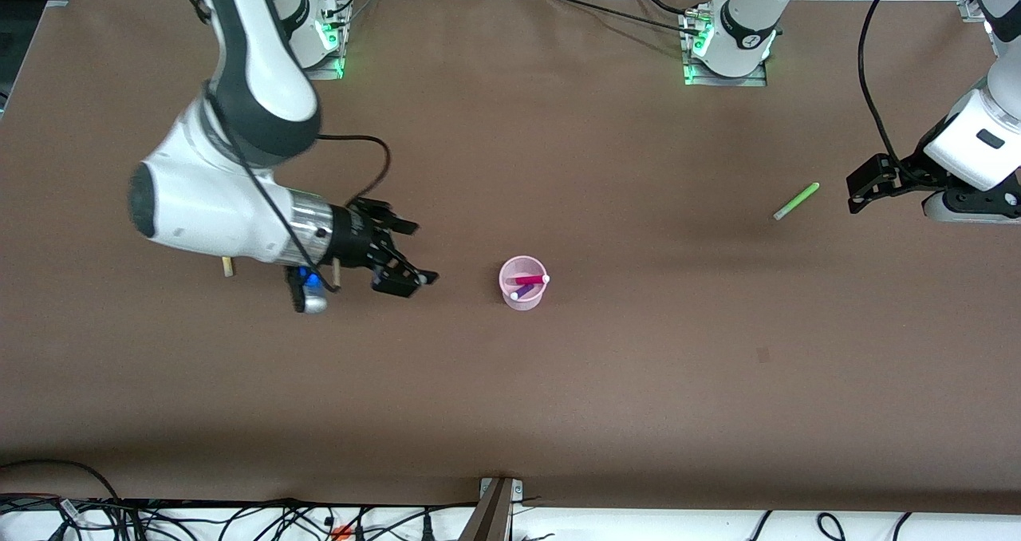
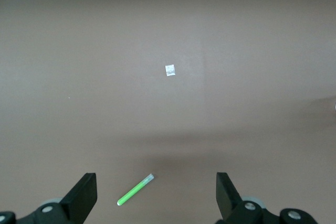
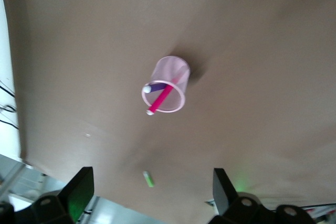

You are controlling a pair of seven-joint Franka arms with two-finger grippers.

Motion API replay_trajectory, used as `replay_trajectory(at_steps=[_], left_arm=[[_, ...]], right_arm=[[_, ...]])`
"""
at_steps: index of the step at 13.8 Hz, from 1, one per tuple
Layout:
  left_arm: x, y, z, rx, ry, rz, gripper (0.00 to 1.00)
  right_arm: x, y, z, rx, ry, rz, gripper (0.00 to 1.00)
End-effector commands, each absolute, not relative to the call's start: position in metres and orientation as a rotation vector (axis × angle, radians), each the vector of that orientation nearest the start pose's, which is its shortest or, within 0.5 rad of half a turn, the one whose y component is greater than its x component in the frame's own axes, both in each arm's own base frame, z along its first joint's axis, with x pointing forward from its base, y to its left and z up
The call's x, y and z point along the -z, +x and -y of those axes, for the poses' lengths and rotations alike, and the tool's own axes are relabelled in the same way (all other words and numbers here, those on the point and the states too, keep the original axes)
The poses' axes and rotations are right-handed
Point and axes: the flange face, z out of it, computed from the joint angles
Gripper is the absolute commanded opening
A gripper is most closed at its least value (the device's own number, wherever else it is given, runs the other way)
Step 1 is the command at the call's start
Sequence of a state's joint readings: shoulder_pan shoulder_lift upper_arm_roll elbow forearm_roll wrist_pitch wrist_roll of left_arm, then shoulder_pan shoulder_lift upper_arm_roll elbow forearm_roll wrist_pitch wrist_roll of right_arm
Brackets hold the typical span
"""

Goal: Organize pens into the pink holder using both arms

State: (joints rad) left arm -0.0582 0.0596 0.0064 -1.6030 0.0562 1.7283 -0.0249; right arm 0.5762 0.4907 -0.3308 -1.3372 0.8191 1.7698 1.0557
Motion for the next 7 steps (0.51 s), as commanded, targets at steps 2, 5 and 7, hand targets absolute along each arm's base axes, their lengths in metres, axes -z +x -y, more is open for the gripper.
replay_trajectory(at_steps=[2, 5, 7], left_arm=[[-0.593, 0.588, 0.020, 0.102, -3.108, -0.042, 1.00], [-0.592, 0.588, 0.017, 0.094, -3.120, -0.028, 1.00], [-0.590, 0.586, 0.010, 0.068, -3.121, -0.008, 1.00]], right_arm=[[-0.509, 0.602, -0.221, -0.471, -2.475, -0.934, 1.00], [-0.533, 0.575, -0.177, -0.392, -2.644, -0.700, 1.00], [-0.546, 0.566, -0.122, -0.387, -2.728, -0.583, 1.00]])
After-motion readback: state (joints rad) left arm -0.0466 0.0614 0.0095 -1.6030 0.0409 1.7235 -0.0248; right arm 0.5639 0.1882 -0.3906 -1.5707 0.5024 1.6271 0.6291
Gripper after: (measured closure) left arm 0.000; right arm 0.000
